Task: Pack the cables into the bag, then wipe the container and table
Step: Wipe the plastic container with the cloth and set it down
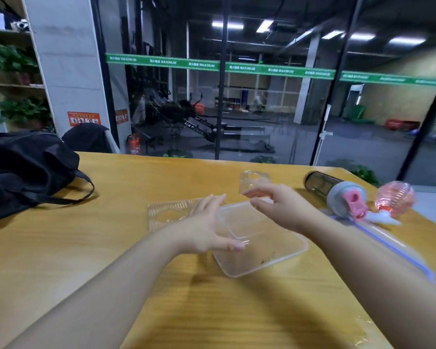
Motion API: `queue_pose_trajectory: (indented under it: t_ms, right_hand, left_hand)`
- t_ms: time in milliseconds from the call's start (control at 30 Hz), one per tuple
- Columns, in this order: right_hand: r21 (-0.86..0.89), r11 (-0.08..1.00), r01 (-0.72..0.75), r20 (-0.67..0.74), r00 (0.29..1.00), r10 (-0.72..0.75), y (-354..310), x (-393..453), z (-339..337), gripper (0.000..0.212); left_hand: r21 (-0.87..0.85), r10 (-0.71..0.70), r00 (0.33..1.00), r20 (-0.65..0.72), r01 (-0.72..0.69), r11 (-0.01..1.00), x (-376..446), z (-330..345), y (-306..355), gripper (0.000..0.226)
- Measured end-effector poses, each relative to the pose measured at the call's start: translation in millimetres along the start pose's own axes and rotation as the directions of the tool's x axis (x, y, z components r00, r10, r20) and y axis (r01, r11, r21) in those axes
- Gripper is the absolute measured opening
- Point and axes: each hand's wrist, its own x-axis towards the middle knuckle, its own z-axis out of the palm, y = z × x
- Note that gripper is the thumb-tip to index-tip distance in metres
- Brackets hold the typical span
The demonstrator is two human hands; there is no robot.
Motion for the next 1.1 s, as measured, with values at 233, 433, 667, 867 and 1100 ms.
queue_pose_trajectory:
  t_ms: [233, 433, 667, 867, 1100]
  right_hand:
    - [0.029, 0.988, -0.153, -0.079, 0.985, 0.155, 45.0, -26.9, -9.0, 0.029]
    - [0.044, 0.953, -0.299, -0.060, 0.952, 0.302, 61.0, -37.8, -10.1, 0.049]
    - [0.130, 0.897, -0.423, 0.021, 0.906, 0.424, 73.1, -48.2, -11.1, 0.075]
    - [0.244, 0.916, -0.318, -0.103, 0.931, 0.350, 78.1, -53.2, -7.7, 0.067]
    - [0.530, 0.843, -0.094, -0.287, 0.916, 0.282, 70.8, -53.3, -7.3, 0.055]
  left_hand:
    - [-0.060, -0.013, 1.000, 0.017, 0.014, 0.998, 6.9, 10.6, 1.9, 0.127]
    - [-0.101, -0.026, 1.000, -0.017, 0.024, 0.995, 5.5, 15.6, -0.9, 0.124]
    - [-0.110, -0.013, 0.994, -0.108, 0.001, 0.994, 1.6, 24.9, -3.9, 0.097]
    - [-0.176, 0.035, 0.979, -0.202, -0.071, 0.982, -1.4, 23.7, -4.1, 0.093]
    - [-0.266, 0.060, 0.926, -0.372, -0.168, 0.949, -5.0, 19.1, -0.2, 0.091]
